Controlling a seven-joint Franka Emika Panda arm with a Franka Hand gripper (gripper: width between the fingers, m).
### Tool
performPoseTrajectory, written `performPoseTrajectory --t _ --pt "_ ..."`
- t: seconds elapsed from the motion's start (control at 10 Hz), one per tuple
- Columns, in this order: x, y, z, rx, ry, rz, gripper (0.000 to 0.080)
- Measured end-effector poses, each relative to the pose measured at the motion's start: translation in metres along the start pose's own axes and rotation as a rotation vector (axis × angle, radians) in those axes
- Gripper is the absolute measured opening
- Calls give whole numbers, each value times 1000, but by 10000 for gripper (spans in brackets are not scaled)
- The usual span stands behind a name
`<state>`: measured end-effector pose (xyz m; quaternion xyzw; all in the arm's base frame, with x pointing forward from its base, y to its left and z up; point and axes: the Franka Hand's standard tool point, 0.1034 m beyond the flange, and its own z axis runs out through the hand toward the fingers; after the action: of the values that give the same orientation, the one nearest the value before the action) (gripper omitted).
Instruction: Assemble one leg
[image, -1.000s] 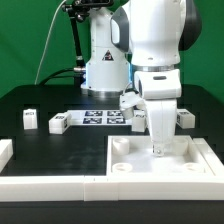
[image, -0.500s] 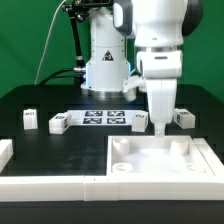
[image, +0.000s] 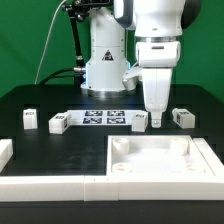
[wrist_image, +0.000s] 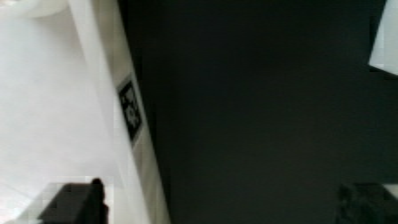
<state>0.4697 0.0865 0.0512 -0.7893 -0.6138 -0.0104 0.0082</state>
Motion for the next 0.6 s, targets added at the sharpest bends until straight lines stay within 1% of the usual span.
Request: performPoseTrajectory --t 0.2,0.3,0.5,0.6 --pt "0 -1 0 1 0 192 649" --pt "0 -6 0 3 8 354 649" --pt "3 -28 -2 12 4 615 649" --pt "6 -38 -2 22 0 720 649"
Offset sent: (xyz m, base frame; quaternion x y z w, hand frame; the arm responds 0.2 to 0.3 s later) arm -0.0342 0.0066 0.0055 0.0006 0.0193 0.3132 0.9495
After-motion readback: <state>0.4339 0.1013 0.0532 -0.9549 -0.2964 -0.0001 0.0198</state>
